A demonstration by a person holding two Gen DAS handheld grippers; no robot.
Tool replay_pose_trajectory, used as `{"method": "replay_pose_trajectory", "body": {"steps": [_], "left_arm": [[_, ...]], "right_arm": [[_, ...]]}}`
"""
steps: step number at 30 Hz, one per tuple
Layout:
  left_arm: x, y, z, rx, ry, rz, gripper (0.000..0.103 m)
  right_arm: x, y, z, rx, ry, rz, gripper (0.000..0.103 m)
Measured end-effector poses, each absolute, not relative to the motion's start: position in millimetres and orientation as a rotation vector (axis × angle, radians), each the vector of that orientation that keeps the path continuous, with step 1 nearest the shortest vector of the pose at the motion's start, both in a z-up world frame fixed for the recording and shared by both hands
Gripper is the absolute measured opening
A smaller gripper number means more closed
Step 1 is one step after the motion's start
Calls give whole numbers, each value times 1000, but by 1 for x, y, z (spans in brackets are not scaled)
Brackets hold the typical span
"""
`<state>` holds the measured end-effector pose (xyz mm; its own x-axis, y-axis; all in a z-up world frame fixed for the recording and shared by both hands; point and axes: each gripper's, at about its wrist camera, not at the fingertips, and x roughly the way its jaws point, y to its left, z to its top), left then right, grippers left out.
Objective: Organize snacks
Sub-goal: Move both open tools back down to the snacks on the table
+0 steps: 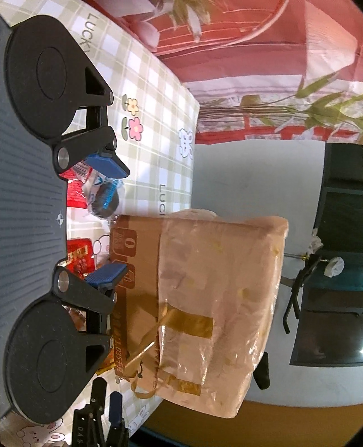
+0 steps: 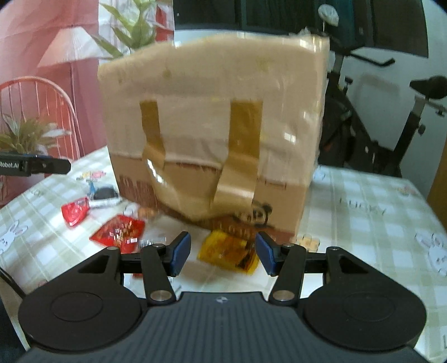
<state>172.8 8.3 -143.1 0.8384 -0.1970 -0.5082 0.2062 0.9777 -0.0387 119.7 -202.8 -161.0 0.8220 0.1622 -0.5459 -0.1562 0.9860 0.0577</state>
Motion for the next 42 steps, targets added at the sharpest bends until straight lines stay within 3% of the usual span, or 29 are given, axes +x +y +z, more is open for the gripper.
{"method": "replay_pose_trajectory", "body": {"steps": [16, 25, 31, 42], "left_arm": [[174, 18, -157, -19, 582, -187, 69], [179, 21, -162, -34, 595, -178, 69], [178, 19, -168, -40, 621, -191, 69], [171, 7, -186, -58, 668, -259, 68]], "right_arm": [[167, -209, -192, 65, 733, 134, 57], [150, -183, -185, 98, 828, 262, 59], [149, -169, -177, -72, 732, 258, 59], [166, -172, -201, -56, 716, 244, 58]]}}
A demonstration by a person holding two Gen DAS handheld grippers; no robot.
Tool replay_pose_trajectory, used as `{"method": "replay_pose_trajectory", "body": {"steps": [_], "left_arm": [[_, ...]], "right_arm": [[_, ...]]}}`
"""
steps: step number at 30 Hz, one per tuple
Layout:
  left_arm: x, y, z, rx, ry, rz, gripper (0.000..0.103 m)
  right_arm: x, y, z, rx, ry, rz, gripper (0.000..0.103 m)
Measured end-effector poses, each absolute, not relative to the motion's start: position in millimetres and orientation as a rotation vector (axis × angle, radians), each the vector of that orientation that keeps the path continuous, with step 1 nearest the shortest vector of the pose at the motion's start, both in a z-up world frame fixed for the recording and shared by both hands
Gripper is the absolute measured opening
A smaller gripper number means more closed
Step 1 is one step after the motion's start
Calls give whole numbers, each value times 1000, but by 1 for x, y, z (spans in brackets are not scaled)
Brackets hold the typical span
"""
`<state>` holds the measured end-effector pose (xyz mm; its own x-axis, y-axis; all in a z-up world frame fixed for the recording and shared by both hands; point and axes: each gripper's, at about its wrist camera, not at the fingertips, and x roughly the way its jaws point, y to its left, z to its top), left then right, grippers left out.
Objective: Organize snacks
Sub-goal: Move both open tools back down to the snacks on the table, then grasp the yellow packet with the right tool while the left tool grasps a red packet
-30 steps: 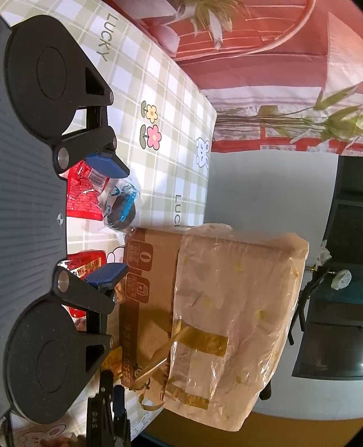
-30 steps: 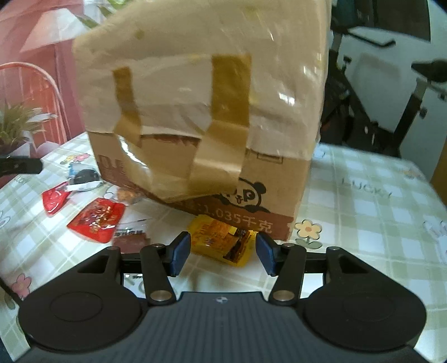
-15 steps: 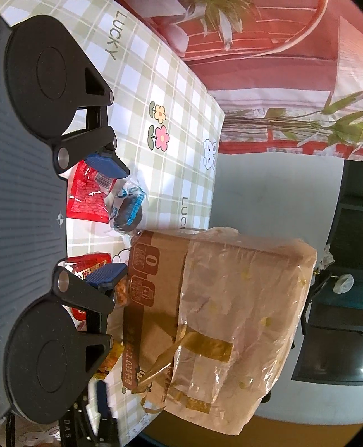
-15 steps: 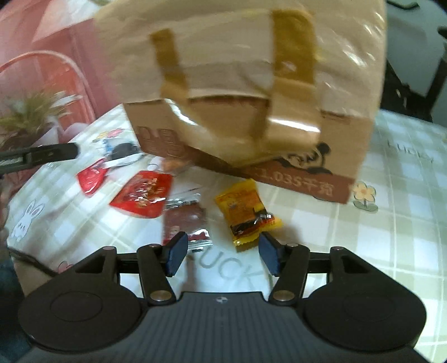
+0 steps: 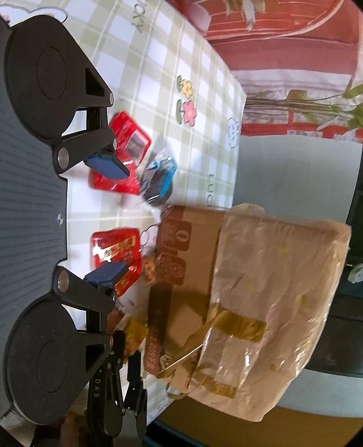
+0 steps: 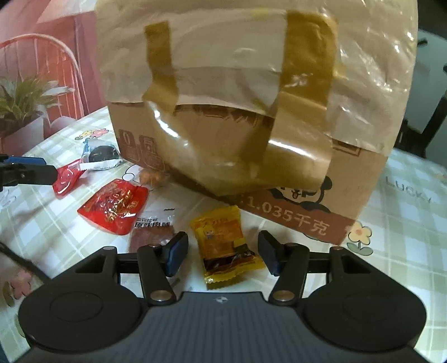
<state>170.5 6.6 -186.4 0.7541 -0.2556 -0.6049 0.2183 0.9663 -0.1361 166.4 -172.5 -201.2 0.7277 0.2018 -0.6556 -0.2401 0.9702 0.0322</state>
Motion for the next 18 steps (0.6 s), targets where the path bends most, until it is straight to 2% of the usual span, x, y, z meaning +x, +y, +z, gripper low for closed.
{"method": "replay_pose_trajectory", "body": {"steps": [2, 3, 5, 11, 18], "left_arm": [[170, 5, -190, -61, 681, -262, 68], [170, 4, -192, -62, 687, -264, 68], [171, 3, -195, -61, 694, -266, 67], [176, -6, -201, -55, 714, -270, 65], [191, -31, -204, -52, 721, -277, 67]], "right_arm": [[161, -171, -204, -68, 688, 247, 50], [160, -171, -204, -72, 678, 247, 40], [155, -169, -205, -82, 657, 236, 36], [149, -157, -205, -154, 627, 240, 35], [155, -169, -206, -61, 645, 236, 35]]}}
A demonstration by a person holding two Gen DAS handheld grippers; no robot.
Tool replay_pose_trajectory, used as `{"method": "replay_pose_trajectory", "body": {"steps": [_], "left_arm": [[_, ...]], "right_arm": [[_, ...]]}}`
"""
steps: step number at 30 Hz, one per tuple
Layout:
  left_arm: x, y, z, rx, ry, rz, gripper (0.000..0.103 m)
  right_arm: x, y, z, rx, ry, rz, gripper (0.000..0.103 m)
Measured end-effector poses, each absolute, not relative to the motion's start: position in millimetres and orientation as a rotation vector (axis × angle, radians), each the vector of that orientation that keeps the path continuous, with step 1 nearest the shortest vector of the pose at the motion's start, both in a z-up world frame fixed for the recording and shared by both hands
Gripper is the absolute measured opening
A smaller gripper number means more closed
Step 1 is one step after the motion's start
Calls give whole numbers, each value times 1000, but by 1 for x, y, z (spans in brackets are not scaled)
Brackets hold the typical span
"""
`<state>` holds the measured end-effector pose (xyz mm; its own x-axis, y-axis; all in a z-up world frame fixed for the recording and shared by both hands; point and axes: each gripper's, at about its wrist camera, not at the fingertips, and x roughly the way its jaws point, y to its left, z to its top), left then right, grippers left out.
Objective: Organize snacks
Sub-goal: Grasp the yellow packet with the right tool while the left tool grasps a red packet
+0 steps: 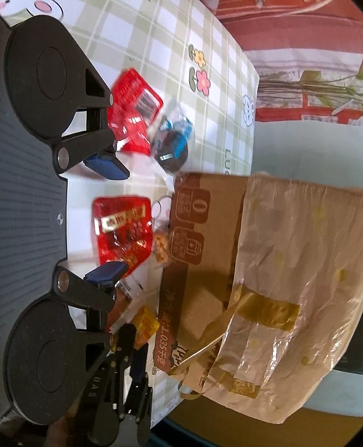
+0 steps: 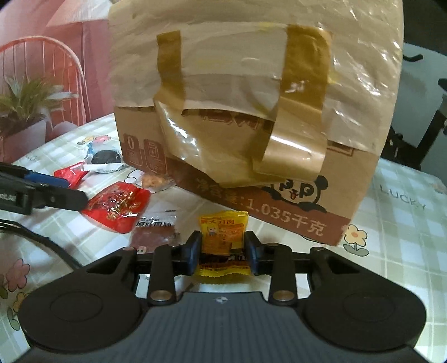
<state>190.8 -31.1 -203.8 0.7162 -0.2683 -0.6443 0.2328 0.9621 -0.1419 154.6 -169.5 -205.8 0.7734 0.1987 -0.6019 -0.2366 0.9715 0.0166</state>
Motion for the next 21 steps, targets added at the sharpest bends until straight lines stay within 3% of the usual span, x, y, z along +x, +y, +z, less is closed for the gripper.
{"method": "replay_pose_trajectory", "body": {"steps": [5, 8, 10, 15, 17, 20, 21], "left_arm": [[204, -45, -210, -49, 735, -259, 69], [208, -51, -216, -35, 739, -234, 74], [209, -56, -218, -2, 728, -236, 83], [208, -71, -222, 91, 730, -209, 85], [206, -69, -222, 81, 726, -201, 81], [202, -65, -221, 53, 715, -174, 68], [201, -63, -220, 45, 713, -159, 57]], "right_arm": [[154, -170, -205, -53, 646, 240, 35], [155, -171, -205, -46, 650, 244, 35], [153, -173, -204, -45, 650, 244, 35], [153, -173, -204, -38, 652, 245, 35], [153, -173, -204, -37, 652, 245, 35], [153, -173, -203, -36, 652, 244, 35], [153, -172, -203, -37, 651, 243, 35]]}}
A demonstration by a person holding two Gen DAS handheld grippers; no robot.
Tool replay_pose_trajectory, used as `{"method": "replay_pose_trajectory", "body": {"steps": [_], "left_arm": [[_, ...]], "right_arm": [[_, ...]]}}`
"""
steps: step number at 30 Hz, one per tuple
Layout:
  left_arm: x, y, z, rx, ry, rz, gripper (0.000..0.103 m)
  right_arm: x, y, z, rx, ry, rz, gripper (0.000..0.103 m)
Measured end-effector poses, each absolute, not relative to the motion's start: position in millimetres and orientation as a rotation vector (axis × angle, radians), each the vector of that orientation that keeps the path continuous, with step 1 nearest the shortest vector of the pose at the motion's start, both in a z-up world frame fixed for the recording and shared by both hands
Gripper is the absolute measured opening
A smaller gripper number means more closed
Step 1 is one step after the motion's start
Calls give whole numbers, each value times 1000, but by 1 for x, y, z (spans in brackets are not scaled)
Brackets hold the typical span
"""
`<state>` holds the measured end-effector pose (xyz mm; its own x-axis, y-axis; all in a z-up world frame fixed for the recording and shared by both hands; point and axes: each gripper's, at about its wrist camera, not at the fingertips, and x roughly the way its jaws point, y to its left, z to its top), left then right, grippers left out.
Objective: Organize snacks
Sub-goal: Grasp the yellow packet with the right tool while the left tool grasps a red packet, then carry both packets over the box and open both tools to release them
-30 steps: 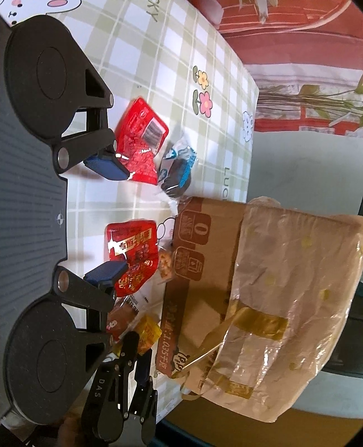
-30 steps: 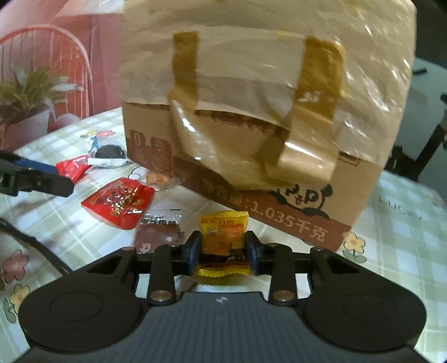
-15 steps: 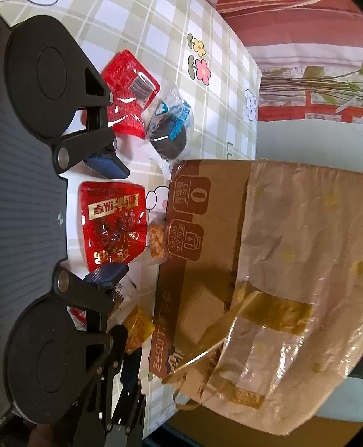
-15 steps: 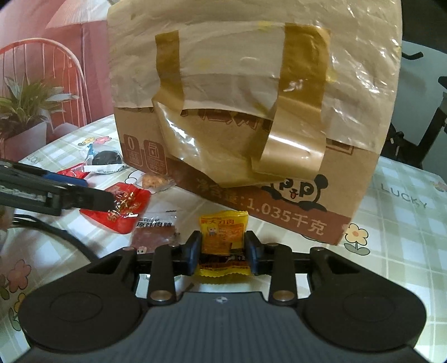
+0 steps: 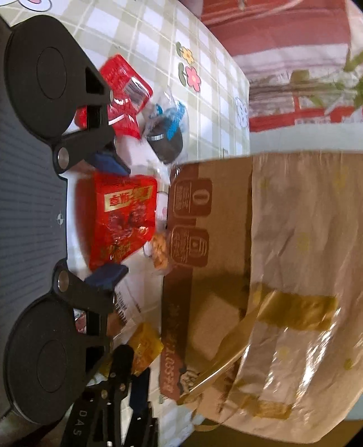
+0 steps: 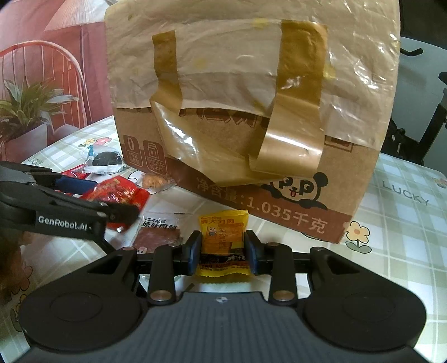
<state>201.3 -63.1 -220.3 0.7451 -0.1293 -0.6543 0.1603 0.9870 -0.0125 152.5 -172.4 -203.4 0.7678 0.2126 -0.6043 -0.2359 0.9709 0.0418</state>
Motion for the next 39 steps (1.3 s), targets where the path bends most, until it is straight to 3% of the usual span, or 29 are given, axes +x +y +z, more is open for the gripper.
{"method": "replay_pose_trajectory", "body": {"steps": [1, 4, 39], "left_arm": [[201, -58, -219, 36, 711, -144, 40], [199, -48, -214, -37, 732, -180, 16], [150, -27, -176, -81, 614, -216, 13]], "right_arm": [[152, -172, -203, -37, 651, 244, 35], [152, -173, -203, -35, 651, 244, 35], [136, -162, -192, -108, 646, 261, 35]]}}
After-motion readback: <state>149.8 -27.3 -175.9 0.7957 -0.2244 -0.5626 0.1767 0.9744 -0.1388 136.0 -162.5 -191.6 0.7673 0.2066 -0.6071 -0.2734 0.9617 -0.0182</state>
